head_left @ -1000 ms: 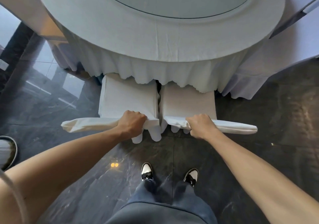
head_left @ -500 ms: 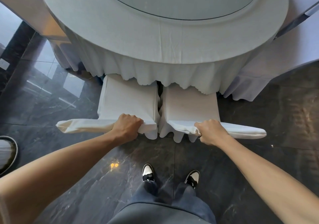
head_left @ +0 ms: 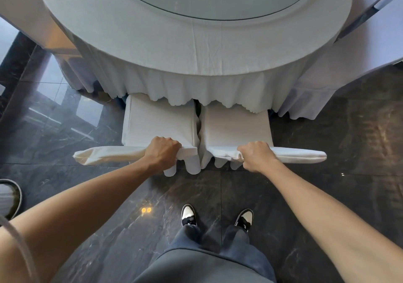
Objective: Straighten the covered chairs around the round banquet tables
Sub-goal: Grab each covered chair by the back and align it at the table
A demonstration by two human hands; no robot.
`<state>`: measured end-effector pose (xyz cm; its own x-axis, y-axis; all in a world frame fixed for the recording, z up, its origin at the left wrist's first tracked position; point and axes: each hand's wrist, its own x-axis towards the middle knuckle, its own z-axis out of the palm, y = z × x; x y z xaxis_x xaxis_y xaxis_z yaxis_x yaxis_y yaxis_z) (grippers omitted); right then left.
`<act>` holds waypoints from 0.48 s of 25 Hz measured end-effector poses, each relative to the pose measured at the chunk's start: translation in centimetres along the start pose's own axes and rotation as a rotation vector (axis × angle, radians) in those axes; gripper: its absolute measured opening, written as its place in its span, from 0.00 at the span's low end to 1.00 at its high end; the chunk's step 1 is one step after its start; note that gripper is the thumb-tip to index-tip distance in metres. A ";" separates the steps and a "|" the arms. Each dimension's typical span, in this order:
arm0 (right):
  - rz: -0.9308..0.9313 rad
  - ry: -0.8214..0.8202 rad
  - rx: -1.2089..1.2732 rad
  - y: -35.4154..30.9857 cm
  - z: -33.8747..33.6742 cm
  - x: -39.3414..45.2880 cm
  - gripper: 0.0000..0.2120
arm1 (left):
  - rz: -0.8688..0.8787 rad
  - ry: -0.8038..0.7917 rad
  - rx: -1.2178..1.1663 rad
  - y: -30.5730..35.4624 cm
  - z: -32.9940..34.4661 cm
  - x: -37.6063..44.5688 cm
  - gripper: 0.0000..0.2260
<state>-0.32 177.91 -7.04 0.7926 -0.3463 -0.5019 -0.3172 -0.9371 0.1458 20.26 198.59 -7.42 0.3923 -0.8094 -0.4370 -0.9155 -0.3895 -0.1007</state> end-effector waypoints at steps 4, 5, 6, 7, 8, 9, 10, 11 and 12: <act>0.051 0.017 0.013 -1.0 -0.2 -0.1 0.12 | 0.000 0.017 -0.023 0.0 0.2 -0.2 0.12; 0.052 0.026 0.019 -1.4 -0.2 0.0 0.11 | 0.014 0.010 -0.024 -0.2 0.2 -0.3 0.12; 0.058 0.027 0.026 -1.6 -0.1 0.0 0.11 | 0.030 -0.005 -0.025 -0.5 0.1 -0.2 0.12; 0.066 0.026 0.032 -1.6 -0.1 0.0 0.11 | 0.047 -0.014 -0.027 -0.8 0.1 -0.2 0.12; 0.076 0.026 0.034 -1.4 0.1 0.0 0.10 | 0.061 -0.011 -0.027 -1.0 0.1 -0.1 0.11; 0.087 0.026 0.036 -1.2 0.2 0.1 0.10 | 0.070 -0.008 -0.023 -1.1 0.2 0.1 0.11; 0.093 0.028 0.039 -1.1 0.3 0.1 0.10 | 0.077 -0.007 -0.017 -1.2 0.2 0.1 0.10; 0.091 0.025 0.038 -1.2 0.4 0.1 0.10 | 0.084 -0.005 -0.012 -1.3 0.1 0.1 0.10; 0.085 0.017 0.040 -1.2 0.4 0.1 0.10 | 0.094 0.003 -0.012 -1.3 0.1 0.1 0.11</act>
<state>-0.04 179.05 -7.59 0.7705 -0.4260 -0.4741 -0.4043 -0.9017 0.1531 21.47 199.13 -7.44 0.3046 -0.8442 -0.4411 -0.9474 -0.3163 -0.0488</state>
